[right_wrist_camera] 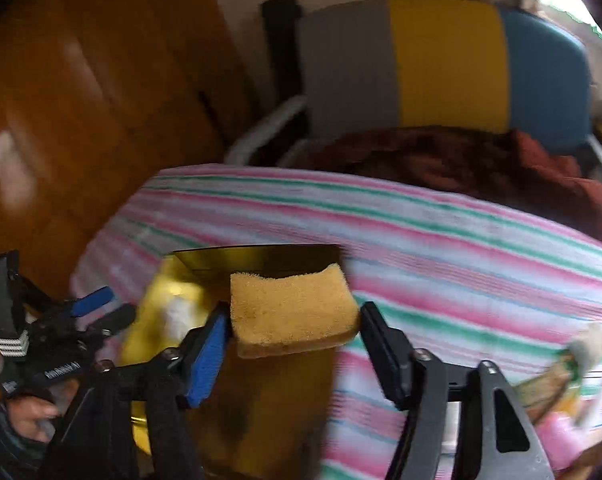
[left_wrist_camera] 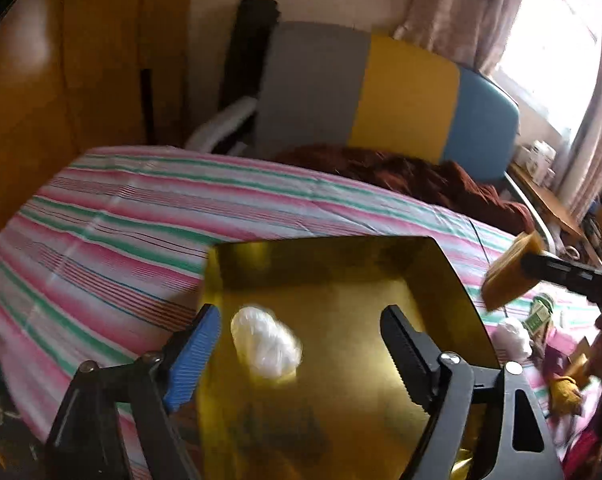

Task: Organize objects
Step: 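Lower both held items into the gold tray and open both tools, then move left tool to the pile and grasp the yellow knitted sock bundle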

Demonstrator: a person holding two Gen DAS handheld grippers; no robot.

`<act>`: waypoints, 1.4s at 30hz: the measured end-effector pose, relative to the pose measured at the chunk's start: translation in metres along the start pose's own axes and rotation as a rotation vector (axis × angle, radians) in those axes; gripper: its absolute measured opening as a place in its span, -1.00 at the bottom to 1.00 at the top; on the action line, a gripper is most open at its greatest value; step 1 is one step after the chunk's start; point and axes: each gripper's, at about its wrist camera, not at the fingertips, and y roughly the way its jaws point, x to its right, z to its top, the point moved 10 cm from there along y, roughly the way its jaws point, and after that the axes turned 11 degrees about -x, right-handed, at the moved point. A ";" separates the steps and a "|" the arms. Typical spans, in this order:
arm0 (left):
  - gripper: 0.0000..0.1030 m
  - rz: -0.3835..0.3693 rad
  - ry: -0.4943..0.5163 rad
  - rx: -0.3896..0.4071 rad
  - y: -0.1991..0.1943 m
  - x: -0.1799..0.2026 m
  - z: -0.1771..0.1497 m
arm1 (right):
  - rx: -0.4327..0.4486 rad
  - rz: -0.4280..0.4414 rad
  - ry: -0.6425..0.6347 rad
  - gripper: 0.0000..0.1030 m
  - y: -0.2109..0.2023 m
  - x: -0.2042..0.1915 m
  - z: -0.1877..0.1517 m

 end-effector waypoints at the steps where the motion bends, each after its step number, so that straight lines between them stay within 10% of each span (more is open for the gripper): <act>1: 0.68 0.010 -0.007 0.009 -0.004 -0.005 -0.001 | -0.004 0.010 0.000 0.48 0.005 -0.010 0.000; 18: 0.90 0.098 -0.067 0.134 -0.062 -0.027 -0.053 | 0.053 -0.144 -0.083 0.49 -0.004 -0.065 -0.065; 42: 0.94 0.186 0.091 0.180 -0.079 0.015 -0.080 | 0.140 -0.277 -0.044 0.49 -0.041 -0.034 -0.118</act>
